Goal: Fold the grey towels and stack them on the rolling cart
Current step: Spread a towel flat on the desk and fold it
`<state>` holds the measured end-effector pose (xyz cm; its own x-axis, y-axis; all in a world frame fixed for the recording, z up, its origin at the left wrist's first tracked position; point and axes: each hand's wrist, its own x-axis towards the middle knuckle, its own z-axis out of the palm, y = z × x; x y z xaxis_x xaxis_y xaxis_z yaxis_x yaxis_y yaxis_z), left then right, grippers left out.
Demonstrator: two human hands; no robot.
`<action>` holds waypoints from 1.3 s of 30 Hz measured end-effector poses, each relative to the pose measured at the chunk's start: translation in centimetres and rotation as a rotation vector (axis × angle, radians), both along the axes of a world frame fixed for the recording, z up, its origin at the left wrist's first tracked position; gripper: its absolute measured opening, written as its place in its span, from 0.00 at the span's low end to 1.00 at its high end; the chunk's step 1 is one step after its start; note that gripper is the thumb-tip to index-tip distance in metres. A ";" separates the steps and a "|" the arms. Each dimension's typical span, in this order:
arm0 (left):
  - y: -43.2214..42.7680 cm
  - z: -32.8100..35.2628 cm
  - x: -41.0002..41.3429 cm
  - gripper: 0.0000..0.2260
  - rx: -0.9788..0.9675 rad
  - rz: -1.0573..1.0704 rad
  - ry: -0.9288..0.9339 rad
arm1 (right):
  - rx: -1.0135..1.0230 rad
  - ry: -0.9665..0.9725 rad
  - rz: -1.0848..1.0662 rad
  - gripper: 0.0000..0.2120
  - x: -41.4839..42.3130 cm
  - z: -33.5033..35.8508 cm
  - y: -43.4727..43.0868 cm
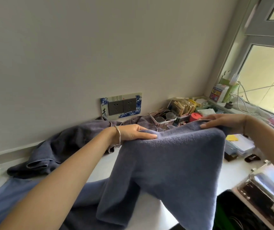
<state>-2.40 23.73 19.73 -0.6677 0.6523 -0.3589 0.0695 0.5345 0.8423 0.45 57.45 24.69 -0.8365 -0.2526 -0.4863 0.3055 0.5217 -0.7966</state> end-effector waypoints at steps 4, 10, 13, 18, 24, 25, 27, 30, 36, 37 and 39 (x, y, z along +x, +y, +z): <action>4.3 -0.3 -4.3 0.16 0.100 0.184 -0.068 | -0.049 0.091 -0.076 0.34 -5.9 -0.4 3.8; 9.4 -9.1 -12.1 0.13 -0.057 0.533 0.195 | 0.414 0.365 -0.090 0.12 -16.6 -8.6 4.8; 9.7 -13.7 -14.2 0.08 -0.125 0.645 0.253 | 0.341 0.523 -0.130 0.10 -18.9 -14.6 3.7; 11.1 -19.1 -16.7 0.08 -0.223 0.768 0.304 | 0.169 0.523 -0.444 0.08 -18.6 -21.2 6.3; 17.1 -20.2 -17.1 0.20 -0.431 0.446 0.387 | 0.207 0.356 -0.519 0.05 -14.2 -27.2 10.7; 18.0 -20.3 -17.3 0.21 -0.460 0.420 0.386 | 0.203 0.332 -0.521 0.07 -13.5 -27.7 11.0; 19.1 -20.6 -17.8 0.23 -0.486 0.421 0.406 | 0.211 0.287 -0.507 0.12 -12.3 -28.3 11.1; 19.5 -20.8 -18.5 0.23 -0.475 0.464 0.427 | 0.188 0.263 -0.494 0.16 -11.2 -29.0 11.1; 18.2 -19.7 -19.7 0.11 -0.557 0.330 0.574 | 0.037 0.483 -0.562 0.10 -9.8 -27.5 11.1; 18.2 -19.1 -19.8 0.09 -0.469 0.332 0.617 | 0.046 0.511 -0.560 0.08 -9.6 -27.0 11.3; 18.4 -17.5 -20.1 0.06 -0.269 0.427 0.733 | 0.114 0.611 -0.585 0.06 -9.4 -25.9 11.9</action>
<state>-22.50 42.12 2.21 -0.9566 0.2505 0.1487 0.2912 0.8114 0.5067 -8.93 69.39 -1.18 -0.9407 0.3252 0.0963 0.0848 0.5004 -0.8616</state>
